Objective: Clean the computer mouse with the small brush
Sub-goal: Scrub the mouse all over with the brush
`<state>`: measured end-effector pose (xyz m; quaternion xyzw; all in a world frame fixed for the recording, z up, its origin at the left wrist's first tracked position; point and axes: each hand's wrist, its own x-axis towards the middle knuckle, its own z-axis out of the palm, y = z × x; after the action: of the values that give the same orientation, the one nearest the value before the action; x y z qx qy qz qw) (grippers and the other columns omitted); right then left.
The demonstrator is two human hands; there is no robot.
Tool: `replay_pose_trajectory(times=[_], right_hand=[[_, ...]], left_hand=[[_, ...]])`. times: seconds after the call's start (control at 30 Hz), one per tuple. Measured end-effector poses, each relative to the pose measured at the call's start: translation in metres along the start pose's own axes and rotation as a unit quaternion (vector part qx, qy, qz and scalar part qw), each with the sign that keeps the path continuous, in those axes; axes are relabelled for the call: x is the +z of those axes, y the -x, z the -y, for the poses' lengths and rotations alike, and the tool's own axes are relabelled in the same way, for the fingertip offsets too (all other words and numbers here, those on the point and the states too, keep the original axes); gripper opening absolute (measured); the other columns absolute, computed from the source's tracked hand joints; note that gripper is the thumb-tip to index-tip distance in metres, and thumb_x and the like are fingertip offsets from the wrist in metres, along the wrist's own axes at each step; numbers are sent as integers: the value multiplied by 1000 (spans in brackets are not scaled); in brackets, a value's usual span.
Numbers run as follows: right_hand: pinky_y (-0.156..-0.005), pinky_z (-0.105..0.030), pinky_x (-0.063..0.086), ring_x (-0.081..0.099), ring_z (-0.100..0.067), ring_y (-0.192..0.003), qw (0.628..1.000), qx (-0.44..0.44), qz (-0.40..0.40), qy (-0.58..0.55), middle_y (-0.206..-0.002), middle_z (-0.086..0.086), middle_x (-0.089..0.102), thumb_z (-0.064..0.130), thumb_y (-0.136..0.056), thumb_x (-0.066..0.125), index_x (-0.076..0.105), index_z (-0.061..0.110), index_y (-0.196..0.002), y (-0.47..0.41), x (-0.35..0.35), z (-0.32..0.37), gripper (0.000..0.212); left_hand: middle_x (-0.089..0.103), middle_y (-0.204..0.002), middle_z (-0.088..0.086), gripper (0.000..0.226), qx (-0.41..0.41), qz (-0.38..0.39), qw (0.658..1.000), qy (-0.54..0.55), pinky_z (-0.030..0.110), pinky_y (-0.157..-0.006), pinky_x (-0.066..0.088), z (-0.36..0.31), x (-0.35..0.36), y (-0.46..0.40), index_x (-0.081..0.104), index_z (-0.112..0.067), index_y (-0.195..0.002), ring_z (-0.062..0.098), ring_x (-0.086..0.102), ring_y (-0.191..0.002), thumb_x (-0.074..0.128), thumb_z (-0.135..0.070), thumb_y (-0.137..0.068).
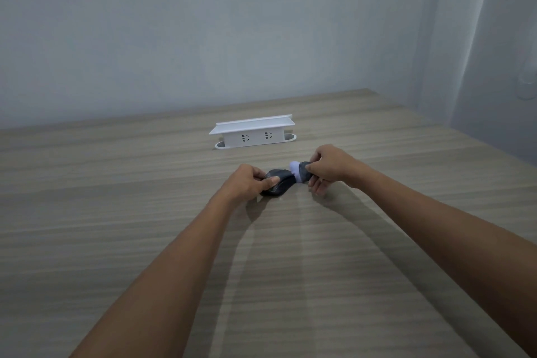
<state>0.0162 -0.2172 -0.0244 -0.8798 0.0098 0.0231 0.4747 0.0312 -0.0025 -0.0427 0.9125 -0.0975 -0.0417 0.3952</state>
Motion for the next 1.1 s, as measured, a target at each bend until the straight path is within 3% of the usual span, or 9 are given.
replay_pose_trajectory(times=[0.1, 0.2, 0.33, 0.5, 0.7, 0.8, 0.9, 1.0, 1.1], right_hand=[[-41, -28, 55, 69, -28, -45, 999, -8, -37, -11, -63, -22, 69, -4, -91, 45, 63, -9, -82, -1, -6, -1, 20], [-45, -30, 57, 69, -28, -47, 998, -17, -63, -22, -67, -21, 70, 1, -95, 48, 62, -2, -79, -2, -14, -1, 21], [-44, -27, 56, 67, -22, -45, 998, -20, -49, -19, -65, -16, 70, 5, -99, 52, 63, 2, -79, -2, -19, -2, 23], [-45, -27, 59, 67, -22, -47, 1000, -4, -20, -16, -65, -17, 69, 2, -99, 52, 66, -10, -90, 0, -15, -5, 21], [-47, -27, 55, 65, -20, -51, 997, -6, 75, -8, -74, -18, 69, 6, -96, 58, 62, 0, -94, 8, -34, -3, 8], [-51, -31, 59, 67, -22, -53, 999, -7, 52, -15, -75, -19, 70, 5, -99, 55, 62, -3, -102, 6, -35, -8, 11], [-62, -43, 63, 67, -26, -52, 999, -21, 15, -25, -72, -22, 68, 3, -101, 51, 58, -4, -103, 5, -25, -14, 10], [-50, -32, 59, 66, -21, -48, 998, -44, 33, 15, -70, -19, 68, 4, -100, 53, 59, -1, -99, 4, -26, -11, 8], [-46, -28, 54, 63, -20, -50, 994, -39, 98, 38, -69, -15, 67, 5, -98, 59, 64, 2, -94, 7, -37, -5, 7]], left_hand=[[77, -111, 15, 36, 9, 44, 996, -83, 37, -96, 51, -9, -9, -5, 77, -9, -113, 20, 64, -92, 67, -38, -94], [74, -117, 14, 35, 21, 83, 984, -158, 38, -97, 50, -22, -15, -7, 75, -9, -116, 26, 65, -101, 63, -36, -97], [70, -125, 11, 34, 30, 103, 966, -235, 41, -104, 49, -34, -16, -9, 69, -10, -126, 31, 63, -117, 61, -27, -98], [72, -117, 14, 38, 48, 91, 966, -237, 40, -97, 50, -33, -9, -11, 71, -7, -120, 32, 65, -112, 72, -31, -91], [71, -116, 10, 38, 75, 93, 962, -247, 40, -98, 50, -29, -10, -17, 68, -11, -125, 29, 64, -109, 72, -26, -91], [69, -122, 7, 40, 80, 109, 953, -272, 42, -103, 49, -31, -12, -19, 65, -12, -130, 28, 63, -113, 70, -25, -92], [65, -126, 5, 46, 87, 122, 946, -288, 40, -103, 46, -34, -11, -20, 60, -14, -136, 26, 60, -116, 69, -23, -93], [65, -127, 5, 45, 90, 125, 940, -303, 40, -102, 46, -35, -13, -20, 60, -16, -137, 27, 60, -117, 68, -23, -93], [64, -130, 5, 47, 90, 122, 939, -309, 43, -105, 46, -36, -13, -20, 58, -16, -139, 27, 59, -119, 68, -24, -93]])
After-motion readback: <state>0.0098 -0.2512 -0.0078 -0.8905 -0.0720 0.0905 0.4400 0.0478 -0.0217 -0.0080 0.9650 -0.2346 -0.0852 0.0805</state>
